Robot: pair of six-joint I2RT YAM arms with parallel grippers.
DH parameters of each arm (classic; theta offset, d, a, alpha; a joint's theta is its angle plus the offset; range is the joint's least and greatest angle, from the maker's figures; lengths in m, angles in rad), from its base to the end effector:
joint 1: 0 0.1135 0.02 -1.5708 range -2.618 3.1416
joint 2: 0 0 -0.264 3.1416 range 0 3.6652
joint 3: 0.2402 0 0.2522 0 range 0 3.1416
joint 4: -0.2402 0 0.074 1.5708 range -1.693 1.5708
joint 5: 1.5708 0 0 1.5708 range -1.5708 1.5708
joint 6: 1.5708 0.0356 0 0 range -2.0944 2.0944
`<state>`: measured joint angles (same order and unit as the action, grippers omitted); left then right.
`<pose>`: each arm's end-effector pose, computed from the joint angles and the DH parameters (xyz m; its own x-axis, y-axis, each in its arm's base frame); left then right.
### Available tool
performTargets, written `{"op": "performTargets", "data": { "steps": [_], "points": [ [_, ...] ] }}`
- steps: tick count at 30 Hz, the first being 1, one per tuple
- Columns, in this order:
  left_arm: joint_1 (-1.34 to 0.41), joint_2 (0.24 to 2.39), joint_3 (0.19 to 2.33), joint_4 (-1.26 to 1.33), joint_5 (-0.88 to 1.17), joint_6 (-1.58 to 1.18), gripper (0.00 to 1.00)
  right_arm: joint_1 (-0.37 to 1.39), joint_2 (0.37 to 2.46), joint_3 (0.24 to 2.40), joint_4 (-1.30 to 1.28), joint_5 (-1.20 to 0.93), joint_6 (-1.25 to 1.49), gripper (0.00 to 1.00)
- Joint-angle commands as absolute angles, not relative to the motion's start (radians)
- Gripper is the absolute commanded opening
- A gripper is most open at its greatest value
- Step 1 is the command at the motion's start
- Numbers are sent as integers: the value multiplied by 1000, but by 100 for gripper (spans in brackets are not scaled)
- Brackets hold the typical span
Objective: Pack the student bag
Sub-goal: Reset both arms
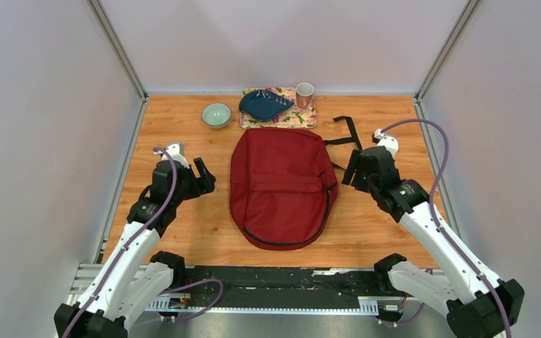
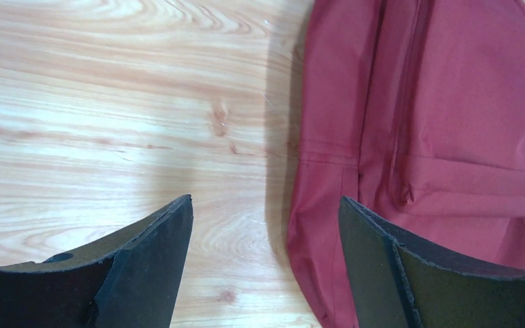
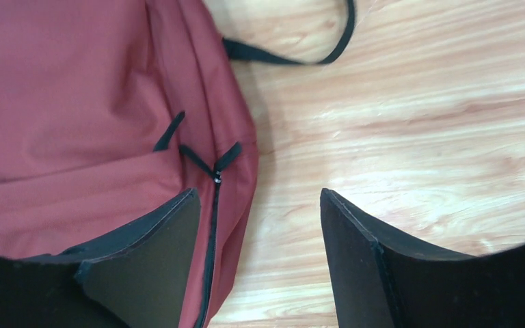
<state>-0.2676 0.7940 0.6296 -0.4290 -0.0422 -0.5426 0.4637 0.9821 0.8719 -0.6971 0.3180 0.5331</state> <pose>0.1713 -0.0454 0.2596 -0.5808 -0.3757 -0.7222 -0.0811 0.9094 -0.4079 0.1821 0.0786 0.2879 -0.6741 0.2026 -0.7103 0.1290 0.9792 0.1569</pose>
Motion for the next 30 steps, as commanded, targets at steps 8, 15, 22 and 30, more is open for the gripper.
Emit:
{"op": "performTargets", "data": {
  "steps": [8,15,22,30],
  "points": [
    [-264,683,707,-554,-288,-503,85,439,795,905,-416,365,385,93],
    [-264,696,701,-583,-316,-506,85,439,810,879,-410,525,336,94],
    [-264,695,703,-578,-304,-491,86,439,773,917,-459,477,276,95],
    [-264,716,712,-594,-293,-486,86,439,738,908,-460,376,261,96]
  ]
}}
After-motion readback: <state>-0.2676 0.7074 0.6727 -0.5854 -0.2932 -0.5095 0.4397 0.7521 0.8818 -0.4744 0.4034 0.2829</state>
